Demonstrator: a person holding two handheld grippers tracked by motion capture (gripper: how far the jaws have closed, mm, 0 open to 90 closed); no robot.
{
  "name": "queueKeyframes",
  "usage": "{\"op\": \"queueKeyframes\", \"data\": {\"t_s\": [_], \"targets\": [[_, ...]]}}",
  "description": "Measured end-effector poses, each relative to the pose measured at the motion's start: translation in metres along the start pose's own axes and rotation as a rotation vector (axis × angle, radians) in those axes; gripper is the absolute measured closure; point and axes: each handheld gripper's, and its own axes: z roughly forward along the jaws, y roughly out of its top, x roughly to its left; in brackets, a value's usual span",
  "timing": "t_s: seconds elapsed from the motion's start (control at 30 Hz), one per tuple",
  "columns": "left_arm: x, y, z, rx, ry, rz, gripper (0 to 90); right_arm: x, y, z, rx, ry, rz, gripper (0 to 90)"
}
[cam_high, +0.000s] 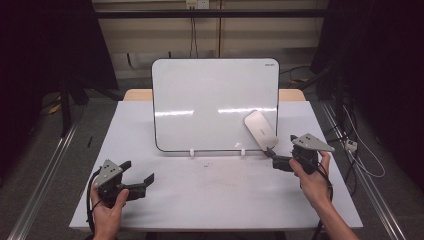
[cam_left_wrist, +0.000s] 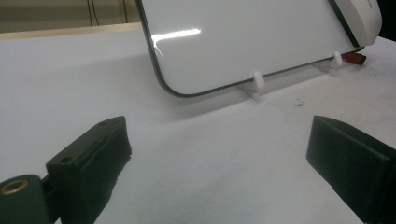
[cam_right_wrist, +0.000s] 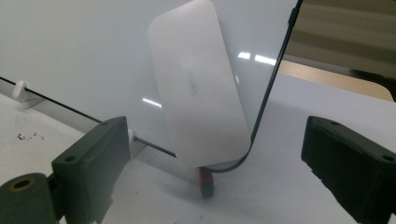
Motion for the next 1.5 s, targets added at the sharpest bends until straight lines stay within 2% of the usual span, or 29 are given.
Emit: {"op": "queueKeyframes", "data": {"t_s": [0.3,0.53,1.1,1.23,1.5], "targets": [[0.0,0.0,0.0,0.001,0.003,0.004,5.9,-0.009,-0.014,-0.011,0.012,-0.018,0.032,7.2],[0.0,0.0,0.0,0.0,0.017,-0.008,6.0,-0.013,-0.025,-0.021,0.016,-0.026,0.041,7.1],[-0.001,0.0,0.001,0.006,0.02,-0.003,6.0,-0.012,-0.047,-0.036,0.042,-0.049,0.068,7.0],[-0.001,-0.001,0.002,0.007,0.022,-0.003,6.0,-0.013,-0.052,-0.038,0.028,-0.053,0.084,7.0],[0.001,0.0,0.004,0.004,0.024,-0.01,6.0,-0.015,-0.062,-0.043,0.011,-0.058,0.079,6.8]]}}
